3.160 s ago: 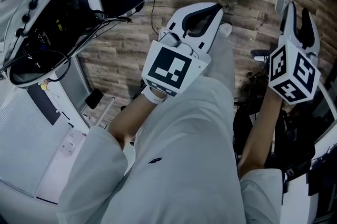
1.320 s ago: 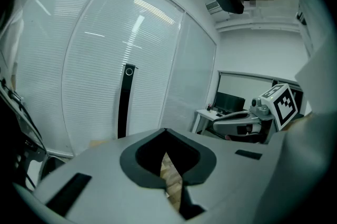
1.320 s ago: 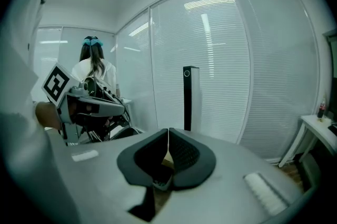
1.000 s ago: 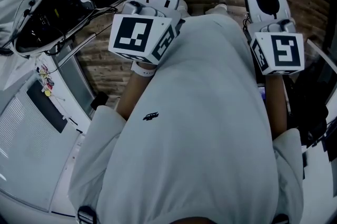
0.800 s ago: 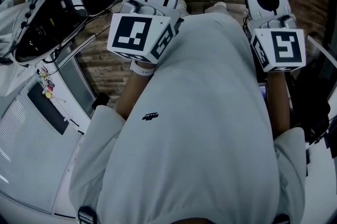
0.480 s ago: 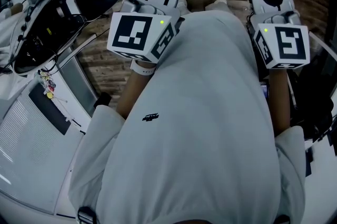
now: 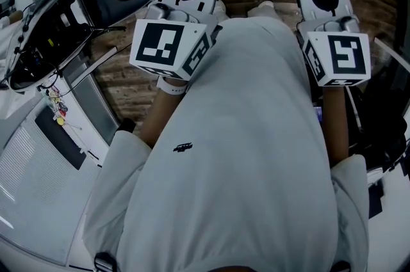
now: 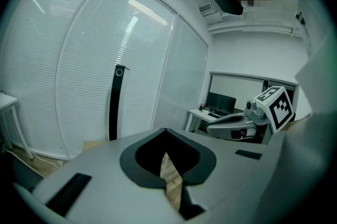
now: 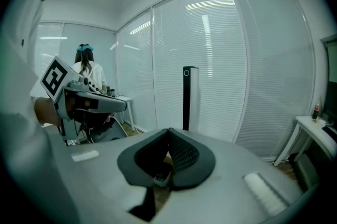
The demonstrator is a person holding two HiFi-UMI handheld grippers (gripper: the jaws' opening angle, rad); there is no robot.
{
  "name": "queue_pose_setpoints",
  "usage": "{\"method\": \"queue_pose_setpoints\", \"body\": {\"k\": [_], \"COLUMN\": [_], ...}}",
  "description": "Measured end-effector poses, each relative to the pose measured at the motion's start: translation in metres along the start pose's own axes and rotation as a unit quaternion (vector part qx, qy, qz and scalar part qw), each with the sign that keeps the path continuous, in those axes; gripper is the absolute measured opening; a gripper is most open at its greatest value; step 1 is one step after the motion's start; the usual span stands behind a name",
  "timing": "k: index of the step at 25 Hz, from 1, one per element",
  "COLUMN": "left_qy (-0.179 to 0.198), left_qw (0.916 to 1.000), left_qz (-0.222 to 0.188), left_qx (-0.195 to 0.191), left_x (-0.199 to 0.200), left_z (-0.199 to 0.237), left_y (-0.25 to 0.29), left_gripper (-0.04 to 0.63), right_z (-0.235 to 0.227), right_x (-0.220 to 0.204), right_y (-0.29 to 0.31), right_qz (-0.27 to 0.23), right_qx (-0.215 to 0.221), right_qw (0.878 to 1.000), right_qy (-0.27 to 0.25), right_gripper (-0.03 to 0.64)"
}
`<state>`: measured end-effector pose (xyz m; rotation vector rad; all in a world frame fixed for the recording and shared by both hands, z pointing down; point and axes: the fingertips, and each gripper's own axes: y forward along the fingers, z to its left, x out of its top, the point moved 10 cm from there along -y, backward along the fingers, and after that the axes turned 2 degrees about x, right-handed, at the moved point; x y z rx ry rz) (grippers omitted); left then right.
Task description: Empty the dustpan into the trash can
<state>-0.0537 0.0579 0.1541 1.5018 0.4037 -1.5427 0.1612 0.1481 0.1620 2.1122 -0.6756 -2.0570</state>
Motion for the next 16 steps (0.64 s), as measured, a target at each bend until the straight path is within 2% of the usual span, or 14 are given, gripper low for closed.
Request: {"method": "queue_pose_setpoints", "body": {"k": [7, 16], "left_qy": [-0.003, -0.004], "left_qw": [1.0000, 1.0000], "left_qz": [-0.002, -0.001], "left_qx": [-0.002, 0.002], "left_x": [-0.015, 0.001], "left_z": [-0.008, 0.006], "left_y": [-0.016, -0.001], "left_gripper": [0.006, 0.006], "right_z": [0.016, 0.000], "right_x": [-0.013, 0.000], "right_y": [-0.013, 0.002], "right_qz": [0.004, 0.006], "right_qx": [0.004, -0.005], "right_qw": [1.000, 1.000], "right_qy": [-0.001, 0.010], "right_gripper": [0.012, 0.012]}}
